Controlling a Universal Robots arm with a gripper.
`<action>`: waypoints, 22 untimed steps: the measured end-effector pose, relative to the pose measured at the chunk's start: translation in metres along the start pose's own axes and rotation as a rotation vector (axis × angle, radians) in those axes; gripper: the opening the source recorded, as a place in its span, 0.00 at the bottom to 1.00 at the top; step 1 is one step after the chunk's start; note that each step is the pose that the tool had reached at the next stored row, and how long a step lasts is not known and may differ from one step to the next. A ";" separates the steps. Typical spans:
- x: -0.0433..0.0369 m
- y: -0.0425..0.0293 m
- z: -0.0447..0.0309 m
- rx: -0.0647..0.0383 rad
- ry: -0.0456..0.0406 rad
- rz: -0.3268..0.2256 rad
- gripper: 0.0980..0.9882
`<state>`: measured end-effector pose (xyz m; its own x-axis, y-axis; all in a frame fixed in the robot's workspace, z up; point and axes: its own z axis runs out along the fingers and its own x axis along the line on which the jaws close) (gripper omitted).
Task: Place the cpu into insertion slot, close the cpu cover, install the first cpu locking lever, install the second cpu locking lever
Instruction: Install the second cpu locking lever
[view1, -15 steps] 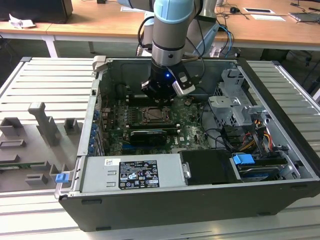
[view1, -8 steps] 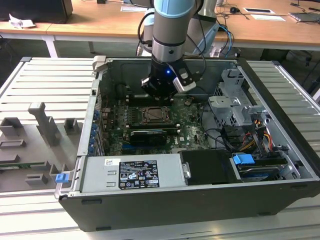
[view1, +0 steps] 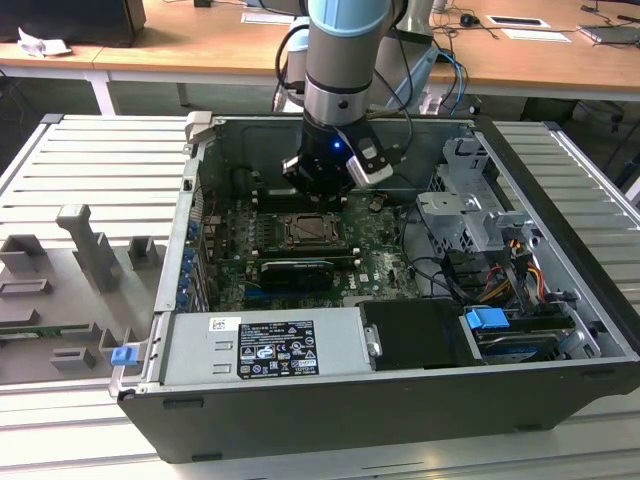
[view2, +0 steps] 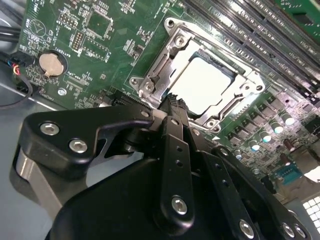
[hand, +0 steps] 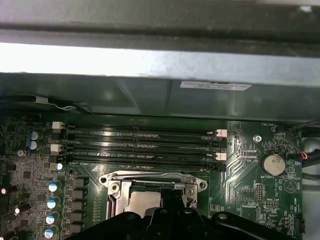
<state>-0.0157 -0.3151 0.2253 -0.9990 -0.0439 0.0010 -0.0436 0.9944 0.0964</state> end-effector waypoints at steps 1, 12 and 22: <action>0.0000 -0.0007 0.0000 0.000 -0.0001 0.000 0.01; 0.0005 -0.0095 -0.0021 0.000 0.0000 0.000 0.01; 0.0006 -0.0136 -0.0043 0.000 -0.0001 0.000 0.01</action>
<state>-0.0157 -0.3291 0.2283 -0.9990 -0.0439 0.0009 -0.0436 0.9944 0.0964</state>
